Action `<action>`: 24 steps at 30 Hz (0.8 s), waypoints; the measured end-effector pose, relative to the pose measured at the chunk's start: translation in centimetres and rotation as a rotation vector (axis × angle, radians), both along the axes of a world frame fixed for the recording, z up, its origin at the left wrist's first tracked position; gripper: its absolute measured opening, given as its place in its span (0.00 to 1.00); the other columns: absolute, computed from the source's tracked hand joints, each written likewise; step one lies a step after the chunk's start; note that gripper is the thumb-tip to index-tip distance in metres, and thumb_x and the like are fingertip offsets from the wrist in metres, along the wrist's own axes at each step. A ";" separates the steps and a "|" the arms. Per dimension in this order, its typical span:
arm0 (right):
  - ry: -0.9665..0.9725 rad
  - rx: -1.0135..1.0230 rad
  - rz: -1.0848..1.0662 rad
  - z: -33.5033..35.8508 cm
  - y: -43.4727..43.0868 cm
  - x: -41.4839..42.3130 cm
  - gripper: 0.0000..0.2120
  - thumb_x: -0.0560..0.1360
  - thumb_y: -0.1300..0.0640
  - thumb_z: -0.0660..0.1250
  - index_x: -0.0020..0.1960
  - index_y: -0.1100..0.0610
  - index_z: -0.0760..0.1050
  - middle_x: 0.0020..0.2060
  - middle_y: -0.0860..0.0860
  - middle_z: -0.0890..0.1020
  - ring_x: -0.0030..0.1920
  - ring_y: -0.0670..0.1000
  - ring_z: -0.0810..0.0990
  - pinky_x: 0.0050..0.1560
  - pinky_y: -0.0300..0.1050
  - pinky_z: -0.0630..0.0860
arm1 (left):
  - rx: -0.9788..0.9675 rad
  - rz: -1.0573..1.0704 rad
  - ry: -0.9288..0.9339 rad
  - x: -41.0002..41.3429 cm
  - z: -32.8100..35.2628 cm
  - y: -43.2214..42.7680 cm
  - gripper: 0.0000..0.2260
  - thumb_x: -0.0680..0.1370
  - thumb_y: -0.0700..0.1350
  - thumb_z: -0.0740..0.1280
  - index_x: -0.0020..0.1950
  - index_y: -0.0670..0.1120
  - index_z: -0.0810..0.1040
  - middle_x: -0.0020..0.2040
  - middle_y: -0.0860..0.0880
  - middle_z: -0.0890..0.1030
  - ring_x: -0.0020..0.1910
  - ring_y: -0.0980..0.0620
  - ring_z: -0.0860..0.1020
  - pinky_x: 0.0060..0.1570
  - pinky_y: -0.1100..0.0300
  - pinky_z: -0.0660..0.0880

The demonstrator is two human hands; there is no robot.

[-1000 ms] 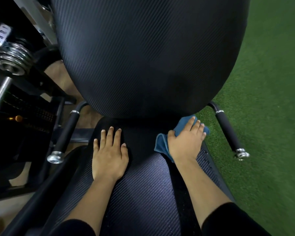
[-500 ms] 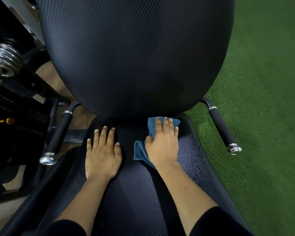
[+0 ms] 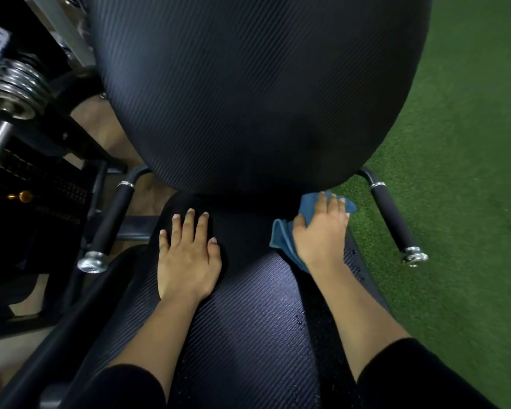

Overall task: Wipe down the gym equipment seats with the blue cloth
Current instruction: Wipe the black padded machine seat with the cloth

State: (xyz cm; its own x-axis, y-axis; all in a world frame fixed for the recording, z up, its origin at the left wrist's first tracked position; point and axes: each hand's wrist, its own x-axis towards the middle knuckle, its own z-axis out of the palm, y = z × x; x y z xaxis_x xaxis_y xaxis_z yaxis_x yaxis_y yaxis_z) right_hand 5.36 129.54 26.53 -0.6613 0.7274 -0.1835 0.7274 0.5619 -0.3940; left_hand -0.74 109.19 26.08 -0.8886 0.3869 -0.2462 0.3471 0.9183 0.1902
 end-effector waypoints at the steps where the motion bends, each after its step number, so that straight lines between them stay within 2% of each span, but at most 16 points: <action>1: -0.004 0.001 0.034 0.3 -0.8 0.4 0.32 0.77 0.53 0.61 0.76 0.64 0.55 0.75 0.62 0.57 0.76 0.60 0.51 0.75 0.56 0.44 | -0.004 -0.002 -0.002 0.1 0.0 0.0 0.25 0.82 0.52 0.46 0.78 0.50 0.47 0.79 0.49 0.46 0.77 0.49 0.42 0.75 0.49 0.42; 5: 0.024 0.023 0.139 0.7 -3.2 2.1 0.33 0.78 0.50 0.59 0.77 0.61 0.51 0.77 0.58 0.54 0.77 0.57 0.46 0.75 0.51 0.39 | -0.016 -0.002 -0.019 0.2 0.2 -0.1 0.25 0.82 0.52 0.45 0.78 0.51 0.45 0.79 0.49 0.45 0.77 0.49 0.41 0.75 0.49 0.41; 13: -0.037 0.027 0.055 0.1 -2.0 0.0 0.35 0.77 0.48 0.59 0.77 0.63 0.51 0.77 0.59 0.54 0.77 0.57 0.48 0.76 0.53 0.42 | 0.012 -0.005 0.001 0.1 0.1 0.0 0.25 0.82 0.52 0.47 0.78 0.50 0.48 0.79 0.49 0.47 0.77 0.49 0.43 0.75 0.49 0.42; 19: -0.066 0.004 0.079 1.7 -1.5 5.5 0.34 0.78 0.50 0.59 0.78 0.61 0.49 0.77 0.57 0.51 0.77 0.55 0.44 0.76 0.50 0.42 | -0.009 -0.010 -0.028 0.1 0.2 0.0 0.25 0.81 0.52 0.46 0.78 0.50 0.47 0.79 0.49 0.46 0.77 0.48 0.42 0.75 0.48 0.42; 22: -0.054 0.014 -0.027 1.6 -1.0 6.7 0.35 0.78 0.49 0.60 0.77 0.62 0.52 0.76 0.59 0.55 0.77 0.57 0.50 0.77 0.50 0.47 | -0.029 -0.002 -0.013 0.3 0.7 0.3 0.25 0.81 0.51 0.47 0.78 0.48 0.50 0.79 0.47 0.49 0.77 0.45 0.45 0.75 0.45 0.44; 24: -0.063 0.051 -0.086 0.9 0.0 5.2 0.34 0.76 0.48 0.63 0.75 0.64 0.58 0.73 0.62 0.63 0.74 0.60 0.58 0.75 0.53 0.53 | -0.042 0.010 0.002 0.5 1.1 1.1 0.25 0.81 0.52 0.48 0.78 0.47 0.52 0.78 0.46 0.52 0.77 0.44 0.47 0.74 0.44 0.46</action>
